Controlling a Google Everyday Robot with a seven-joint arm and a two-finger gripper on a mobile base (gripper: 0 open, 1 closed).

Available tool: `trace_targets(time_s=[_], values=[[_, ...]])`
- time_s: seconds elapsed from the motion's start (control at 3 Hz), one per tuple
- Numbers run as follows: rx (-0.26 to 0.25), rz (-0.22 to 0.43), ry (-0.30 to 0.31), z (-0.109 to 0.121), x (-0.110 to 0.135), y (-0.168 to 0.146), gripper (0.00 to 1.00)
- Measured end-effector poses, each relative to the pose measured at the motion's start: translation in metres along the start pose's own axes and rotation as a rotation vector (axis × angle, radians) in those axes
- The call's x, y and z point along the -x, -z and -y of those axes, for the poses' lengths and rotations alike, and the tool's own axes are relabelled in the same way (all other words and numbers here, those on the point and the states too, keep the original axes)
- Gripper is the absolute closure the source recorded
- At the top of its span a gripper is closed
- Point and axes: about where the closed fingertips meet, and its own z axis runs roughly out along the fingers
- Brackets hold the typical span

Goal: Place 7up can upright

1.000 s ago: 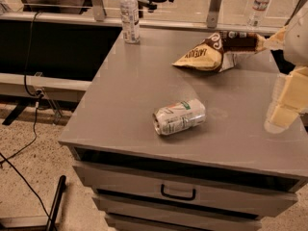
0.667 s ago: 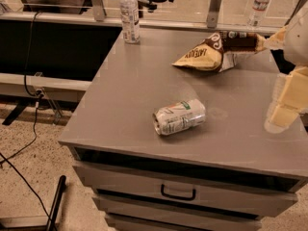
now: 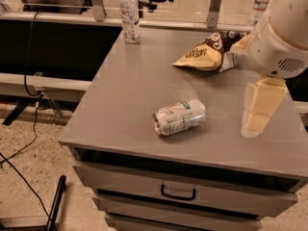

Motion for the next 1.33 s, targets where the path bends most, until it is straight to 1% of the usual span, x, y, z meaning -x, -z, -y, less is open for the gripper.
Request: trace_targets(time_s=[0.33, 0.67, 1.0, 1.33], values=[[0.020, -0.001, 0.102, 0.001, 0.030, -0.021, 0.00], [0.064, -0.001, 0.180, -0.001, 0.064, -0.045, 0.00], [0.111, -0.014, 0.230, -0.004, 0.089, -0.070, 0.00], [0.144, -0.018, 0.258, -0.009, 0.104, -0.094, 0.00]])
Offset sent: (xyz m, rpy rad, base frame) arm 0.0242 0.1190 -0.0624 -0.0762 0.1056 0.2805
